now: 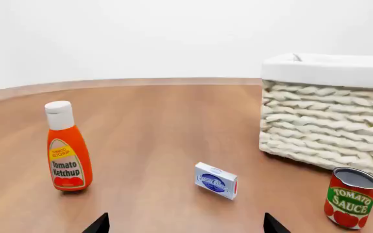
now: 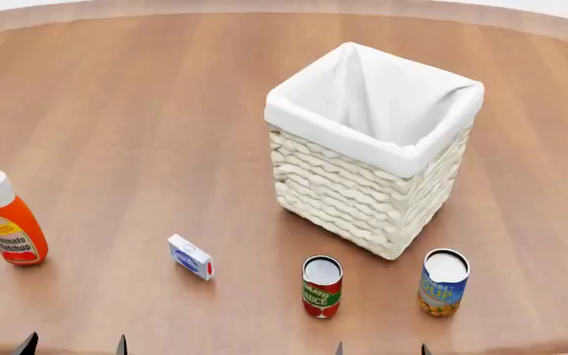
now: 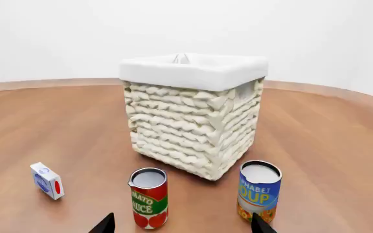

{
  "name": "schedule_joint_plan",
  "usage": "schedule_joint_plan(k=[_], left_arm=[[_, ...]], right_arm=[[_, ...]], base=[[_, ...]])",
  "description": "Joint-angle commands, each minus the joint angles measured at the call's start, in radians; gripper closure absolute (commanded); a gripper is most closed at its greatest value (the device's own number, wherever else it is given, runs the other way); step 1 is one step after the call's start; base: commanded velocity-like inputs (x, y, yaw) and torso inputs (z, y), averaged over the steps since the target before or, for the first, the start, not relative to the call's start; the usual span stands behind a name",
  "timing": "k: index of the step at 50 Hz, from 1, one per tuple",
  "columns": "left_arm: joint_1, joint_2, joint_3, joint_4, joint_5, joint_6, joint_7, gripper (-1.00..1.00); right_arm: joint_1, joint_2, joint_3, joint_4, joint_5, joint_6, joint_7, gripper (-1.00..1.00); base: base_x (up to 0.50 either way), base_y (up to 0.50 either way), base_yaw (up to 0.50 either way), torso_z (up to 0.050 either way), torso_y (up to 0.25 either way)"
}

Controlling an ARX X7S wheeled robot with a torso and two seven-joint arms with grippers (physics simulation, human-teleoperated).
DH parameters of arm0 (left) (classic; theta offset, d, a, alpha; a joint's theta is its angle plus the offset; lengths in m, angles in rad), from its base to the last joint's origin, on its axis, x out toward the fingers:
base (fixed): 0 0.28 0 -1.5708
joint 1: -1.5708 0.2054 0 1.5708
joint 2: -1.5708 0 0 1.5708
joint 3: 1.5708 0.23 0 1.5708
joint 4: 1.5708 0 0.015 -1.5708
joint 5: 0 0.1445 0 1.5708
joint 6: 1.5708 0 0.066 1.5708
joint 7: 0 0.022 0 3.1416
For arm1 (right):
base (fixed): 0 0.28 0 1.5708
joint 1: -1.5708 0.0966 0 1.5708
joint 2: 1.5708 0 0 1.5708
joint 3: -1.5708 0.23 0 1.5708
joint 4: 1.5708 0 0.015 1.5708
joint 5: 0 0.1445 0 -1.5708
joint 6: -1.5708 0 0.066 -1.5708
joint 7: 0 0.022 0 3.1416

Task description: Pick up the ketchup, and put it in the basket.

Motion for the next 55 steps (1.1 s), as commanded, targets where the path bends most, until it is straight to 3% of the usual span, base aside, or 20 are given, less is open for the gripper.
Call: schedule_joint_plan(k=[1, 7, 11, 13, 17, 28, 36, 55], left_arm=[[0.006, -0.015, 0.016, 0.007, -0.046, 0.004, 0.004, -1.00], [0.016, -0.034, 0.027, 0.092, -0.161, -0.146, 0.012, -1.00], [0.065, -0.052, 0.033, 0.207, -0.076, -0.145, -0.076, -1.00], [0.093, -0.086, 0.038, 0.321, -0.117, -0.220, -0.038, -1.00], [0.133, -0.107, 0.044, 0.402, -0.115, -0.185, -0.032, -1.00], [0.148, -0.130, 0.072, 0.401, -0.050, -0.079, -0.059, -1.00], [0.133, -0.135, 0.047, 0.402, -0.079, -0.093, -0.079, -1.00], [0.128, -0.153, 0.045, 0.379, -0.108, -0.086, -0.096, -1.00]], right_arm=[[-0.006, 0.017, -0.026, -0.019, 0.004, 0.028, 0.020, -1.00], [-0.049, 0.043, -0.039, -0.112, -0.010, 0.017, 0.067, -1.00], [-0.080, 0.062, -0.021, -0.187, -0.009, 0.004, 0.094, -1.00], [-0.081, 0.071, 0.004, -0.228, 0.000, 0.025, 0.111, -1.00], [-0.101, 0.091, 0.002, -0.277, 0.013, 0.045, 0.102, -1.00], [-0.092, 0.108, -0.019, -0.287, 0.022, 0.091, 0.113, -1.00], [-0.069, 0.122, -0.055, -0.226, -0.084, 0.033, 0.177, -1.00], [-0.082, 0.147, -0.078, -0.228, -0.092, -0.017, 0.204, -1.00]], base=[[0.00, 0.00, 0.00, 0.000, 0.000], [0.00, 0.00, 0.00, 0.000, 0.000], [0.00, 0.00, 0.00, 0.000, 0.000], [0.00, 0.00, 0.00, 0.000, 0.000], [0.00, 0.00, 0.00, 0.000, 0.000], [0.43, 0.00, 0.00, 0.000, 0.000], [0.01, 0.17, 0.00, 0.000, 0.000], [0.01, 0.30, 0.00, 0.000, 0.000]])
